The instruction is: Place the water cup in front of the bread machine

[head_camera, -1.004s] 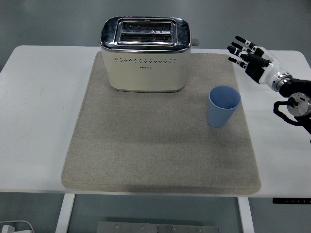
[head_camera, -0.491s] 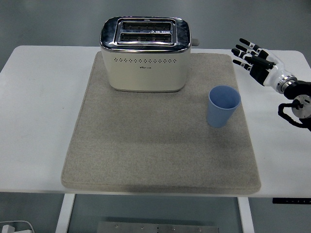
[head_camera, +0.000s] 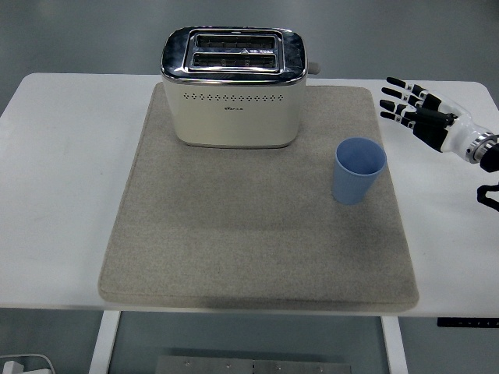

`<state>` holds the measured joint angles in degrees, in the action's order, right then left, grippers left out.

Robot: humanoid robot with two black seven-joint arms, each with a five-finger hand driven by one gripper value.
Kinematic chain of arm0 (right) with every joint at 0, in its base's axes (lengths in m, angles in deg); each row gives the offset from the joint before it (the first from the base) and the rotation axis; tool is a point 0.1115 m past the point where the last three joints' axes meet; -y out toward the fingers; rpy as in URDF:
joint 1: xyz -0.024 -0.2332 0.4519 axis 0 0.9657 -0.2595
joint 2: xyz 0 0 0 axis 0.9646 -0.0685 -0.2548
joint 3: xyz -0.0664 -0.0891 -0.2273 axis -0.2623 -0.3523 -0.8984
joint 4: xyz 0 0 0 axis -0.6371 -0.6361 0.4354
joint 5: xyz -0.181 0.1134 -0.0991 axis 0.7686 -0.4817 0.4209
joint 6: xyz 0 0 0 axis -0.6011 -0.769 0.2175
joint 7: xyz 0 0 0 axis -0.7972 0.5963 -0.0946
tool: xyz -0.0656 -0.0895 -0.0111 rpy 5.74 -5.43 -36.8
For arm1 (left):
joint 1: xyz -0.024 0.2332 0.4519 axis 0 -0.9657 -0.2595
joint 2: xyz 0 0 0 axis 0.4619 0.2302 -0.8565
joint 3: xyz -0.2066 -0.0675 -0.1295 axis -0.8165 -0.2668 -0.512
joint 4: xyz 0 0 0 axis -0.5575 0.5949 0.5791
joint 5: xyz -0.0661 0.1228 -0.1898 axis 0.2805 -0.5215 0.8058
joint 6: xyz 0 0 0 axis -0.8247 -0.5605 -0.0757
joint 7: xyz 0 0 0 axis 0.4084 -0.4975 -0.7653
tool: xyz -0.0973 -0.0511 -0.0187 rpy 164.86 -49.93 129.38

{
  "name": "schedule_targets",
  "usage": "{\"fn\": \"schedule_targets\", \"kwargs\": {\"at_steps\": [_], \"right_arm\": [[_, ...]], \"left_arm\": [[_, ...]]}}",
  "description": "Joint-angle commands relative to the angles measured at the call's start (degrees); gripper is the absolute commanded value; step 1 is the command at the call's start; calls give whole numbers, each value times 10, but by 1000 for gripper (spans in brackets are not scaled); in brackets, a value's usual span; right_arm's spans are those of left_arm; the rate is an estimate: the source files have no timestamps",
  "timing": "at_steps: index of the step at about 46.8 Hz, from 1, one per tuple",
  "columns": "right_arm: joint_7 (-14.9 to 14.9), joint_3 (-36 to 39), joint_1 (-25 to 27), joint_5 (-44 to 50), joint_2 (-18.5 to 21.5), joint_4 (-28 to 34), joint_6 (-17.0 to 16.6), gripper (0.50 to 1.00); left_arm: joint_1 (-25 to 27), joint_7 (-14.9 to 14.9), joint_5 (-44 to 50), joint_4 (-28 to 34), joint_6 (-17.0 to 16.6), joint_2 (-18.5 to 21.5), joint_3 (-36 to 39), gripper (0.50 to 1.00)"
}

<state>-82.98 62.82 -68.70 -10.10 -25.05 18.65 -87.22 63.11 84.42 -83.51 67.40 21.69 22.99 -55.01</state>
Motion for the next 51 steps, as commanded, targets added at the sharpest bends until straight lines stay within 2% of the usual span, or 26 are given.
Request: {"fn": "schedule_targets", "kwargs": {"at_steps": [1, 5, 14, 28, 33, 45, 51], "right_arm": [[-1, 0, 9, 28, -24, -32, 0, 930], [-3, 1, 20, 61, -47, -58, 0, 930], [-32, 1, 36, 119, -85, -88, 0, 930], [-48, 4, 59, 123, -124, -103, -6, 930], [-59, 8, 74, 123, -141, -117, 1, 930], [-94, 9, 105, 123, -179, -165, 10, 930], [-115, 9, 122, 123, -185, -182, 20, 930]], "left_arm": [[0, 0, 0, 0, 0, 0, 0, 1000], [0, 0, 0, 3, 0, 0, 0, 1000], [0, 0, 0, 5, 0, 0, 0, 1000], [0, -11, 0, 4, 0, 0, 0, 1000], [0, -11, -1, 5, 0, 0, 0, 1000], [0, -12, -1, 12, 0, 0, 0, 1000], [0, -12, -1, 13, 0, 0, 0, 1000]]}}
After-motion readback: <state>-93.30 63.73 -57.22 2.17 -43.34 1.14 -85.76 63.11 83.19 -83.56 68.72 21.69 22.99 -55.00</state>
